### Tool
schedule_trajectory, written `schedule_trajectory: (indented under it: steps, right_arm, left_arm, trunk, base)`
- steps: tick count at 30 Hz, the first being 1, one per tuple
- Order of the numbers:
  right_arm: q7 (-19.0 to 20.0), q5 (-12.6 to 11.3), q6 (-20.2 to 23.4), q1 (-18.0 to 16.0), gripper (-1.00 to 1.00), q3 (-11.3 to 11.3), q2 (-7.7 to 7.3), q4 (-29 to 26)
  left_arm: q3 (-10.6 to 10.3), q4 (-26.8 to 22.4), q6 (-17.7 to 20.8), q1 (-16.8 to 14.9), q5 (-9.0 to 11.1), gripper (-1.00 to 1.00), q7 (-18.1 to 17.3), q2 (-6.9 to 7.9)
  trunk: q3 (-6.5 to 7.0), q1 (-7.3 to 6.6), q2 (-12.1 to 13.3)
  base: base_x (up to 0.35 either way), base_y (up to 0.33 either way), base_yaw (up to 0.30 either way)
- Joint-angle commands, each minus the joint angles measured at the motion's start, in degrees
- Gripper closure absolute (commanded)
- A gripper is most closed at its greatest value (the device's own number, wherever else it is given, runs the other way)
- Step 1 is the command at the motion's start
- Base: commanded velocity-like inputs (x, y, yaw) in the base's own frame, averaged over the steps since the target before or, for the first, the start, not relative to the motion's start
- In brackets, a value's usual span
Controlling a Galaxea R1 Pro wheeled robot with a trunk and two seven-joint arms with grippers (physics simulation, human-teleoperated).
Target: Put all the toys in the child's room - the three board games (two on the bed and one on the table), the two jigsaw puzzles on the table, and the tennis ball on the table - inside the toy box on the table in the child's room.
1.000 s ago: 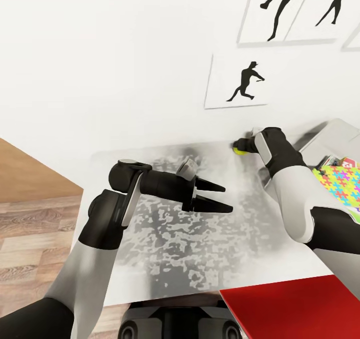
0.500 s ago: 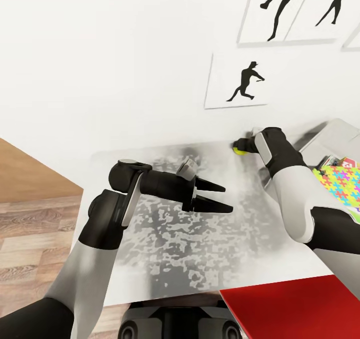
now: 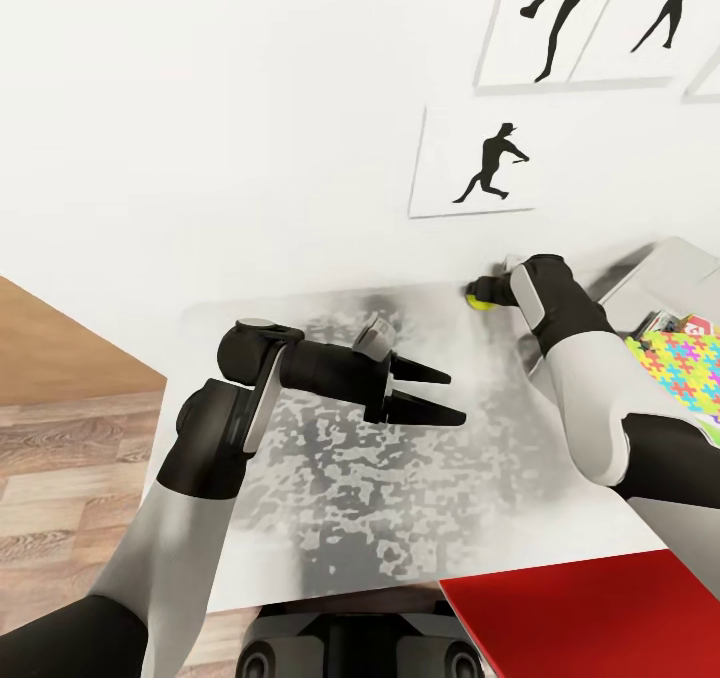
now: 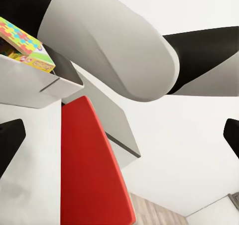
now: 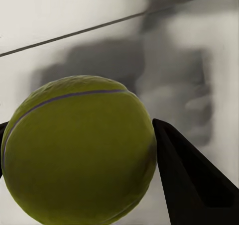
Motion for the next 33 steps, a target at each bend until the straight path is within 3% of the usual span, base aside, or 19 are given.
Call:
schedule_trajectory:
  steps: [1,18,24,33]
  right_arm:
    - [-0.5,-0.4,0.2,0.0,1.0,-0.1,-0.01,0.0]
    - [-0.1,-1.1,1.1,0.0,1.0,-0.2,-0.16,-0.1]
    - [1.6,-1.4,1.6,-0.1,1.0,-0.3,-0.2,-0.5]
    - [4.2,-1.5,6.8,0.3,1.0,-0.8,-0.21,-5.7]
  left_arm:
    - [0.0,0.0,0.6,0.0,0.1,-1.0,-0.1,-0.01]
    - [0.0,0.0,0.6,0.0,0.1,-1.0,-0.1,-0.01]
    - [0.1,0.0,0.6,0.0,0.1,-1.0,-0.1,-0.01]
    - [1.0,0.0,0.6,0.0,0.5,-1.0,-0.5,-0.01]
  trunk:
    - [-0.07,0.03,-0.1]
    - [1.07,0.03,-0.1]
    - [1.63,0.03,-0.1]
    - [2.47,0.03,-0.1]
  base:
    - [-0.019,0.0,0.0]
    - [-0.152,0.007,0.0]
    - [-0.109,0.036,0.0]
    - [-0.007,0.002,0.0]
